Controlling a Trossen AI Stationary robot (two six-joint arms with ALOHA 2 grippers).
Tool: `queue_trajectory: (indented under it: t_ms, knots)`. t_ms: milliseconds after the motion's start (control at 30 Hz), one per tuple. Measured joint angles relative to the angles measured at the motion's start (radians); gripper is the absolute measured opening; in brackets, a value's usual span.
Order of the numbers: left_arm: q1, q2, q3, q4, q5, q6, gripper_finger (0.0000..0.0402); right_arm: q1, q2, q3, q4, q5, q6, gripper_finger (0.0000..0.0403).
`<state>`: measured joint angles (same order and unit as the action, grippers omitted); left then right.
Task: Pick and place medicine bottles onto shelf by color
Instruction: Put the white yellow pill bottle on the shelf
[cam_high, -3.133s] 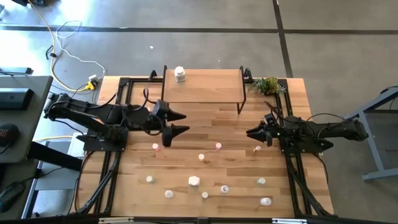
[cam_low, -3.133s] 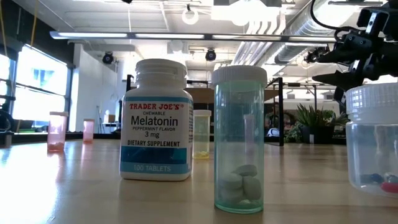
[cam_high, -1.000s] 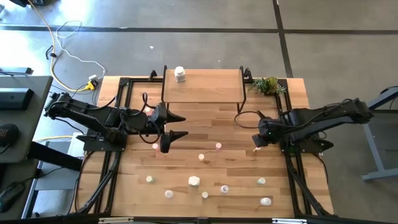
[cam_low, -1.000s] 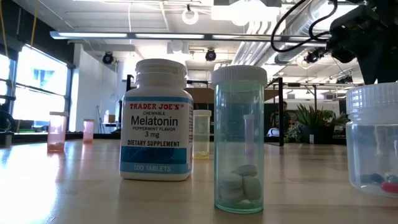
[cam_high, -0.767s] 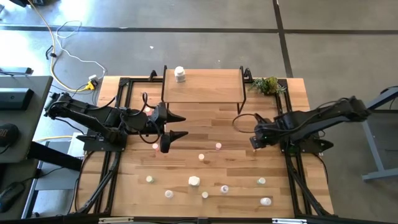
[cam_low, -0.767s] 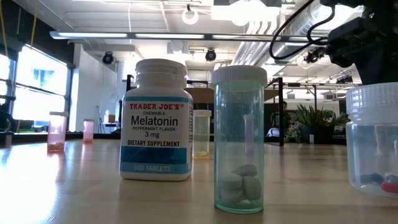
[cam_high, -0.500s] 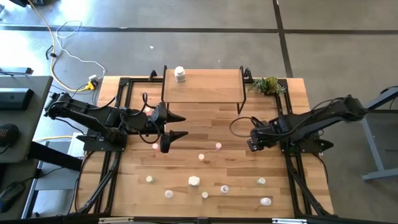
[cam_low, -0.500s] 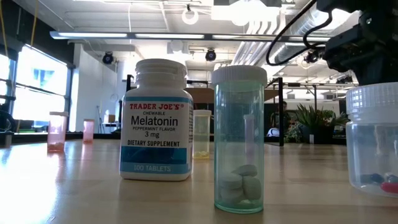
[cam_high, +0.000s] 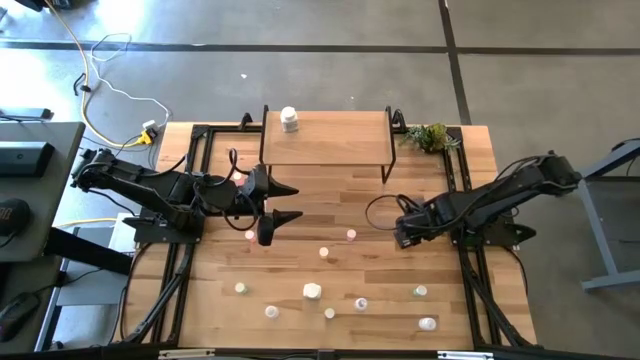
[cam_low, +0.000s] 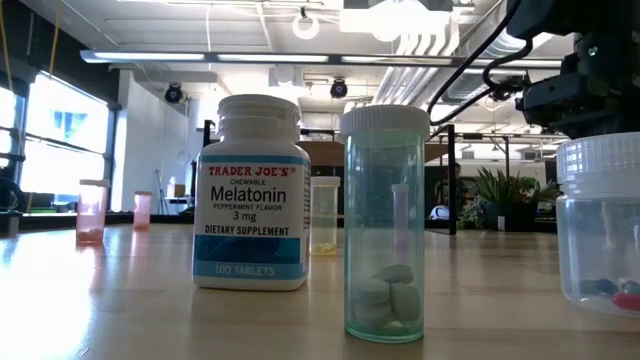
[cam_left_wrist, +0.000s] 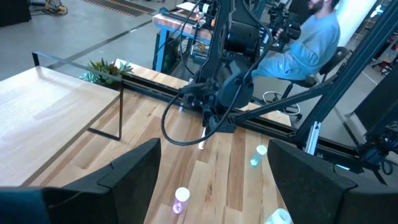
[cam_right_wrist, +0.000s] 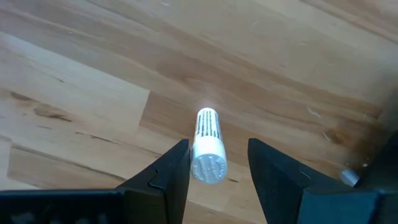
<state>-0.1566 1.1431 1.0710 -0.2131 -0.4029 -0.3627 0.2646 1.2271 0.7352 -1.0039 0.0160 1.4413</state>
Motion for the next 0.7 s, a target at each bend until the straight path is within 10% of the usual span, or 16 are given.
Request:
queue_trajectory:
  t_ms: [700]
  knots:
    - [0.000, 0.000, 0.000, 0.000, -0.002, 0.059, 0.0287, 0.000, 0.005, 0.009, 0.011, -0.036, -0.015, 0.0063]
